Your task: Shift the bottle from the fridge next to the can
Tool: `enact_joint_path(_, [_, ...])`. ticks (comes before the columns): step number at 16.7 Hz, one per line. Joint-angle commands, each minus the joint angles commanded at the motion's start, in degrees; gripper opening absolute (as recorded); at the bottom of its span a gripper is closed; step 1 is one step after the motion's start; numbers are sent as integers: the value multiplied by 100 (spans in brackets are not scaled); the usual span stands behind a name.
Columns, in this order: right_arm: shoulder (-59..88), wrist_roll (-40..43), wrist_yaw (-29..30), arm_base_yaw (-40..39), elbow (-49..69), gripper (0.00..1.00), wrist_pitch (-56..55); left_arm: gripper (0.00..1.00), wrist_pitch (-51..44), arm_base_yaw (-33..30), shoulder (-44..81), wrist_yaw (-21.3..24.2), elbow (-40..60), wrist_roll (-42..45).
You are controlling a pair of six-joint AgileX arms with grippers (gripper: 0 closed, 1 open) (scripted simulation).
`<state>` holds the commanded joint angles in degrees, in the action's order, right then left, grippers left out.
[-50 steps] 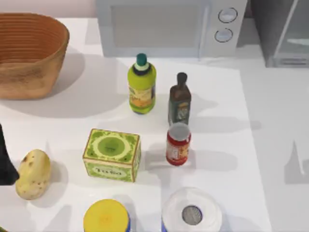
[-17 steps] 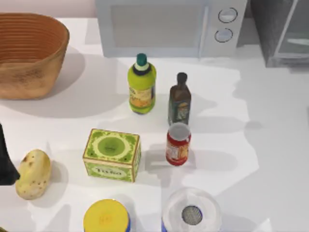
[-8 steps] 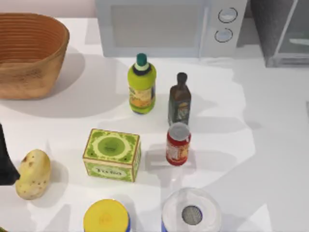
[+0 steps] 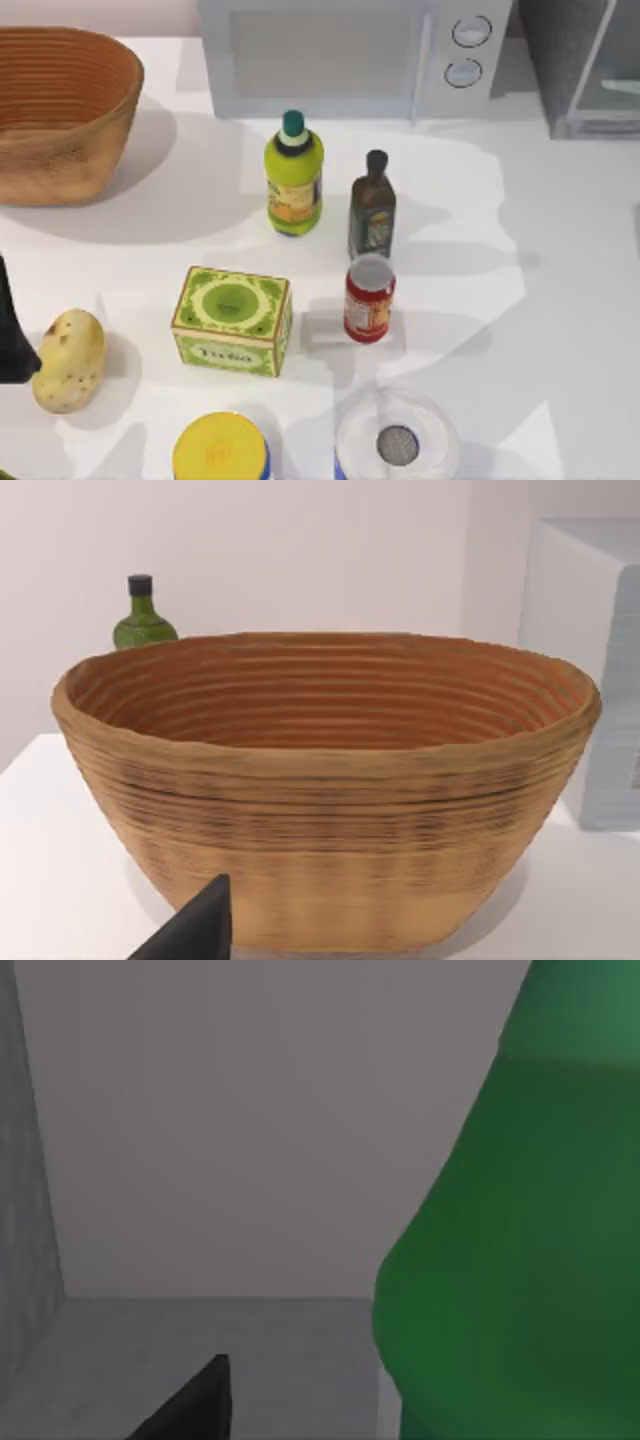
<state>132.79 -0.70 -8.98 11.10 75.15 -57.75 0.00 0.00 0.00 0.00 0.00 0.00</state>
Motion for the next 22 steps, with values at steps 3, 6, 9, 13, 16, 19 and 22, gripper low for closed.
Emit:
enact_joint_path(3, [0, 0, 0, 0, 0, 77, 0, 100, 0, 0, 0, 0, 0, 0])
enact_joint_path(6, [0, 0, 0, 0, 0, 55, 0, 100, 0, 0, 0, 0, 0, 0])
enact_joint_path(9, [0, 0, 0, 0, 0, 32, 0, 100, 0, 0, 0, 0, 0, 0])
enact_joint_path(13, [0, 0, 0, 0, 0, 2, 0, 100, 0, 0, 0, 0, 0, 0])
enact_joint_path(16, [0, 0, 0, 0, 0, 0, 0, 100, 0, 0, 0, 0, 0, 0])
enact_joint_path(19, [0, 0, 0, 0, 0, 0, 0, 100, 0, 0, 0, 0, 0, 0])
enact_joint_path(22, [-6, -8, -2, 18, -4, 0, 0, 100, 0, 0, 0, 0, 0, 0])
